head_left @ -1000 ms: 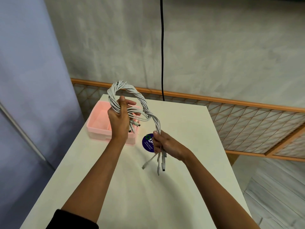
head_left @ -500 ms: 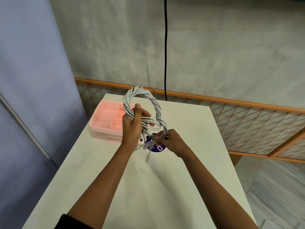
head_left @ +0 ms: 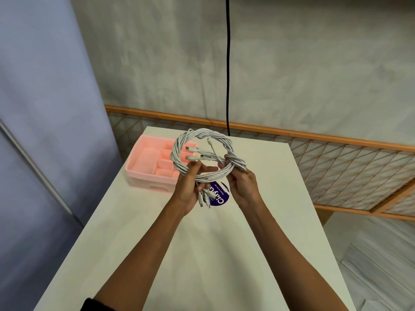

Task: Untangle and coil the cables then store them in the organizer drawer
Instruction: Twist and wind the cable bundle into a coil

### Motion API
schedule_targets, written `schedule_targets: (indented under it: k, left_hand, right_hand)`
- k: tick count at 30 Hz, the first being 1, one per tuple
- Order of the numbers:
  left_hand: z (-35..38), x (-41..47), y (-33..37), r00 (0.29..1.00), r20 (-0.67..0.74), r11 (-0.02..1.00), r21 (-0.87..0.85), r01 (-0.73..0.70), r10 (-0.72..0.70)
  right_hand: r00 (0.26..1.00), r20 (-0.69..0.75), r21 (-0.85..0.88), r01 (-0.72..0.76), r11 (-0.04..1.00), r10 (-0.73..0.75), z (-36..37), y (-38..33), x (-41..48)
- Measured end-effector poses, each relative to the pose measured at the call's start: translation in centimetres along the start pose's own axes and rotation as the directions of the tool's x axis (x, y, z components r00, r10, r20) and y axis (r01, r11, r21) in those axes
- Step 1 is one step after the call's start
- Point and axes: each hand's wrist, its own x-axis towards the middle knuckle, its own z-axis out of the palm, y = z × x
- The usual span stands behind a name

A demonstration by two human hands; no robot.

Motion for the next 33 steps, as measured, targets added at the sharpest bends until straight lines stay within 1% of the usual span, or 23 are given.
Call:
schedule_targets:
  k: [1, 3, 6, 8, 10, 13, 15, 16, 18, 20, 21, 23, 25, 26, 27, 30, 32, 33]
  left_hand:
    - [0.0, 0.1, 0.0, 1.0, 0.012, 1.0, 0.007, 0.01, -0.01]
    - [-0.3, 0.3, 0.2, 0.999, 0.051, 1.0, 0.031, 0.004, -0.005]
    - [-0.9, 0.5, 0.2, 0.987, 0.163, 0.993, 0.117, -0.027, 0.008]
    - [-1.1, 0.6, -0.1, 0.982, 0.187, 0.989, 0.147, 0.004, -0.032]
    - [-1.3, 0.6, -0.3, 0.975, 0.21, 0.987, 0.155, 0.044, -0.076]
    - [-1.7, 0.6, -0.3, 0.938, 0.333, 0.973, 0.231, 0.021, -0.1]
    - [-1.8, 0.5, -0.2, 0.919, 0.382, 0.972, 0.236, 0.003, -0.096]
    - [-1.8, 0.4, 0.0, 0.917, 0.385, 0.973, 0.23, 0.014, -0.104]
    - [-1.9, 0.3, 0.4, 0.925, 0.376, 0.98, 0.199, -0.025, -0.053]
    - [-1.8, 0.1, 0.9, 0.93, 0.364, 0.957, 0.252, -0.146, 0.046]
    - [-1.5, -0.1, 1.2, 0.923, 0.375, 0.936, 0.286, -0.203, 0.086]
    - [-1.2, -0.2, 1.1, 0.925, 0.367, 0.919, 0.322, -0.229, 0.102]
    - [-0.9, -0.2, 0.6, 0.922, 0.375, 0.902, 0.356, -0.244, 0.101]
    - [-0.8, -0.2, 0.3, 0.922, 0.37, 0.893, 0.369, -0.257, 0.112]
    - [-0.6, -0.1, 0.1, 0.923, 0.361, 0.897, 0.354, -0.266, 0.131]
    - [-0.1, 0.1, -0.6, 0.937, 0.286, 0.891, 0.346, -0.295, 0.199]
    - [-0.1, 0.2, -0.8, 0.94, 0.251, 0.9, 0.31, -0.306, 0.233]
    - [-0.2, 0.3, -0.6, 0.945, 0.225, 0.911, 0.289, -0.296, 0.236]
  right_hand:
    - [0.999, 0.02, 0.038, -0.049, 0.998, 0.049, 0.2, -0.1, 0.0]
    - [0.992, 0.06, 0.031, -0.11, 0.993, 0.108, 0.0, -0.2, 0.1]
    - [0.98, 0.095, -0.096, -0.166, 0.981, 0.175, -0.9, 0.4, 0.1]
    - [0.967, 0.159, -0.15, -0.174, 0.973, 0.197, -1.3, 0.8, 0.4]
    - [0.952, 0.212, -0.154, -0.189, 0.97, 0.22, -1.3, 0.7, 0.4]
    - [0.942, 0.25, -0.179, -0.185, 0.966, 0.226, -1.3, 0.4, 0.4]
    - [0.939, 0.266, -0.181, -0.171, 0.969, 0.216, -1.0, 0.1, 0.1]
    - [0.94, 0.273, -0.192, -0.153, 0.969, 0.203, -1.1, 0.1, 0.0]
    - [0.942, 0.279, -0.241, -0.12, 0.963, 0.187, -1.0, -0.2, -0.2]
    - [0.94, 0.293, -0.33, -0.07, 0.941, 0.173, -1.4, -0.8, -0.2]
    - [0.927, 0.318, -0.401, -0.061, 0.914, 0.201, -1.5, -1.3, -0.1]
    - [0.886, 0.358, -0.585, -0.033, 0.81, 0.294, -2.1, -2.8, 0.2]
    - [0.87, 0.349, -0.729, 0.019, 0.684, 0.348, -2.9, -4.2, 0.7]
    - [0.871, 0.349, -0.755, 0.041, 0.655, 0.347, -3.0, -4.7, 0.7]
    - [0.87, 0.356, -0.752, 0.05, 0.658, 0.341, -2.9, -5.2, 0.6]
    - [0.867, 0.411, -0.689, 0.093, 0.719, 0.282, -2.3, -5.4, 0.2]
    - [0.872, 0.431, -0.683, 0.148, 0.716, 0.231, -2.4, -5.0, 0.1]
    - [0.869, 0.434, -0.687, 0.148, 0.712, 0.238, -2.7, -4.9, 0.0]
